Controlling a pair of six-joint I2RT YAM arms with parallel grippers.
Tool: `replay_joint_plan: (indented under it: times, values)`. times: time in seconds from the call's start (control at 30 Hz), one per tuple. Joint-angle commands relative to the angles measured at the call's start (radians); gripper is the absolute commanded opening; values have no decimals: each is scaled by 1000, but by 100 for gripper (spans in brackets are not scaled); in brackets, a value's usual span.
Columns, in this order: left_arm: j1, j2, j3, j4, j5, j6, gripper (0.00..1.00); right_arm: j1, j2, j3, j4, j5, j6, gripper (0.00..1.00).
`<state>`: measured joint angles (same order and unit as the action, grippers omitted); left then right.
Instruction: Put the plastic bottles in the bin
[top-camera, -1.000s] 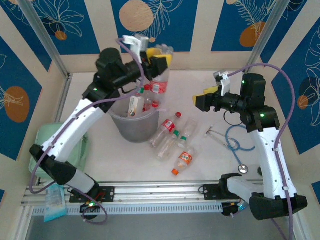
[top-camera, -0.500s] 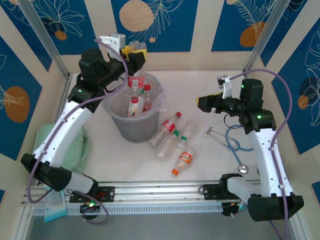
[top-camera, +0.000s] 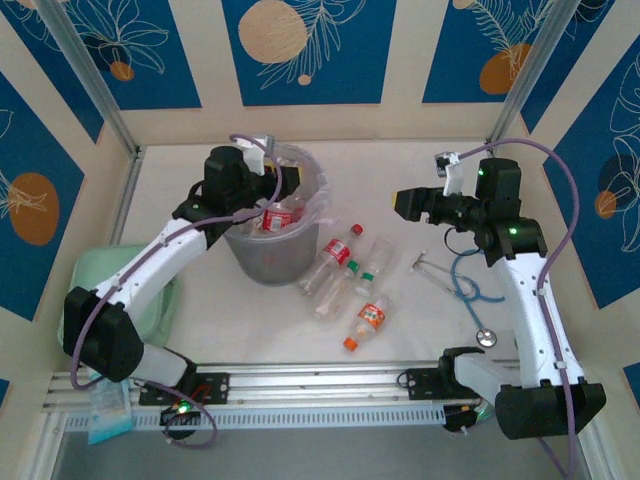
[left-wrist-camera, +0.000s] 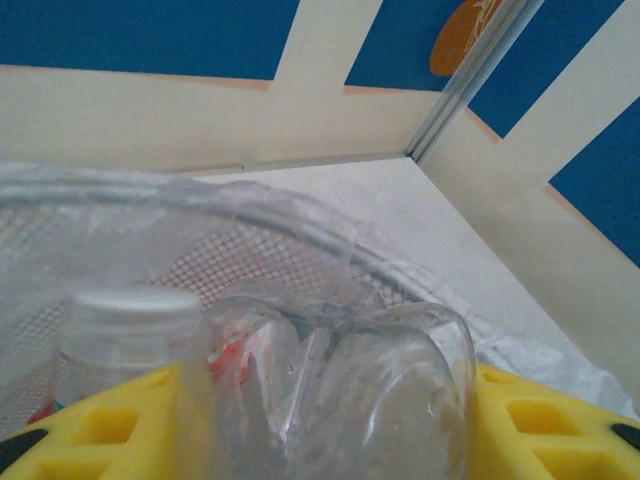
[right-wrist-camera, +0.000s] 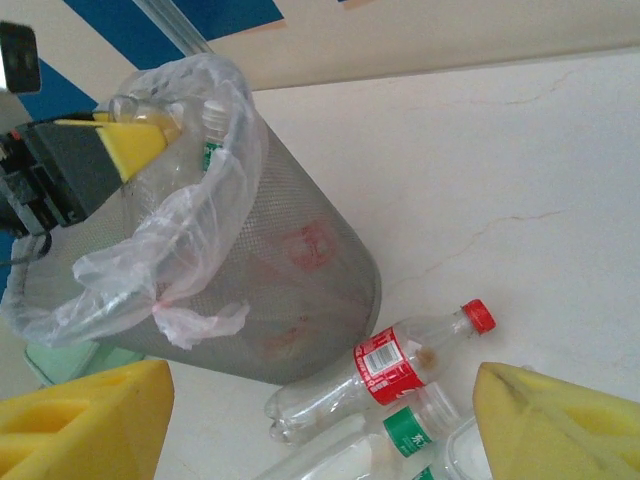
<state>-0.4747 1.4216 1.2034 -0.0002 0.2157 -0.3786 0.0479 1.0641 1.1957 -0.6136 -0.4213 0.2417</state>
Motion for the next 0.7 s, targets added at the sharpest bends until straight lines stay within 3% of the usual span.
replay_joint_plan:
  times: [0.0, 0.1, 0.2, 0.4, 0.53, 0.67]
  values:
    - [-20, -44, -54, 75, 29, -57, 44, 0, 17, -30, 32, -7, 54, 79]
    - [-38, -44, -57, 37, 14, -47, 51, 4, 34, -36, 37, -27, 72, 79]
    - [-42, -64, -51, 35, 29, -47, 65, 9, 40, -39, 32, -29, 76, 79]
    - [-41, -96, 90, -78, 1, 23, 87, 4, 39, -49, -8, -9, 72, 79]
    - [-39, -76, 163, -115, -23, 50, 88, 3, 29, -68, -5, -4, 72, 79]
    - [-39, -38, 180, -114, -41, 41, 76, 2, 20, -77, -7, -2, 72, 79]
